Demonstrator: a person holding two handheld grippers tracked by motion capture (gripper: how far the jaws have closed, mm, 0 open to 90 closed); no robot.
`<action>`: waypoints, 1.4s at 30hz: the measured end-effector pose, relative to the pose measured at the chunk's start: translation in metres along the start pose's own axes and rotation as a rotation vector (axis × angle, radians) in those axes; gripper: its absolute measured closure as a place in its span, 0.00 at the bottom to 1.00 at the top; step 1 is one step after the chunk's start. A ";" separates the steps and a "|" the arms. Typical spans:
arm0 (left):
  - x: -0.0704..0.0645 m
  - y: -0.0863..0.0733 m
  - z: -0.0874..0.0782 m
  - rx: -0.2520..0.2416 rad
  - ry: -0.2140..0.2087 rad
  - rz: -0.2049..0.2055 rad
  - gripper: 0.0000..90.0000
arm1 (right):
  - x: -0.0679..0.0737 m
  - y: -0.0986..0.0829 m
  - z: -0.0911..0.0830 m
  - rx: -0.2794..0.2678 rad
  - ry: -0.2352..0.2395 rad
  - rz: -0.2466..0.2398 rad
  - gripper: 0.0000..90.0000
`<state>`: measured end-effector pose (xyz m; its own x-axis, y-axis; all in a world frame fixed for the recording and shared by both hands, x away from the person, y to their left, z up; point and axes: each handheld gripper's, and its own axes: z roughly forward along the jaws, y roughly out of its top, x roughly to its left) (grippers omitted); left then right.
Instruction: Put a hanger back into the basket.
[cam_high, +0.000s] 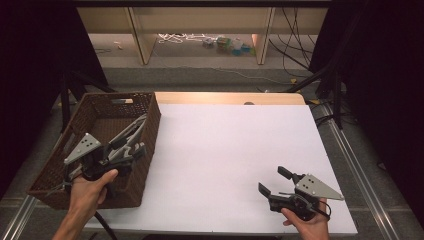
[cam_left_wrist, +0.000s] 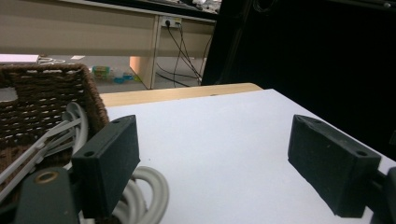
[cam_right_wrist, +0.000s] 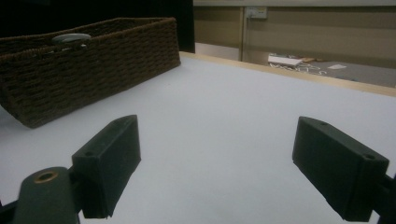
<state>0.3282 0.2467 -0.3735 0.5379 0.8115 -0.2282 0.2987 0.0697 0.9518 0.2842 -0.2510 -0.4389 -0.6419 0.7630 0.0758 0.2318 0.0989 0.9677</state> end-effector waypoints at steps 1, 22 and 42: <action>-0.003 -0.001 0.001 -0.001 -0.004 0.005 0.18 | 0.000 0.000 -0.001 0.008 -0.010 0.002 0.18; -0.050 -0.047 0.013 -0.021 -0.066 0.113 0.18 | 0.006 0.005 0.002 -0.017 -0.014 -0.040 0.18; -0.051 -0.075 0.016 0.001 -0.049 0.158 0.18 | 0.014 0.004 0.001 -0.010 0.023 0.025 0.17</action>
<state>0.2912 0.1910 -0.4365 0.6160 0.7831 -0.0856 0.2085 -0.0573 0.9763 0.2764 -0.2393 -0.4338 -0.6529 0.7500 0.1059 0.2408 0.0730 0.9678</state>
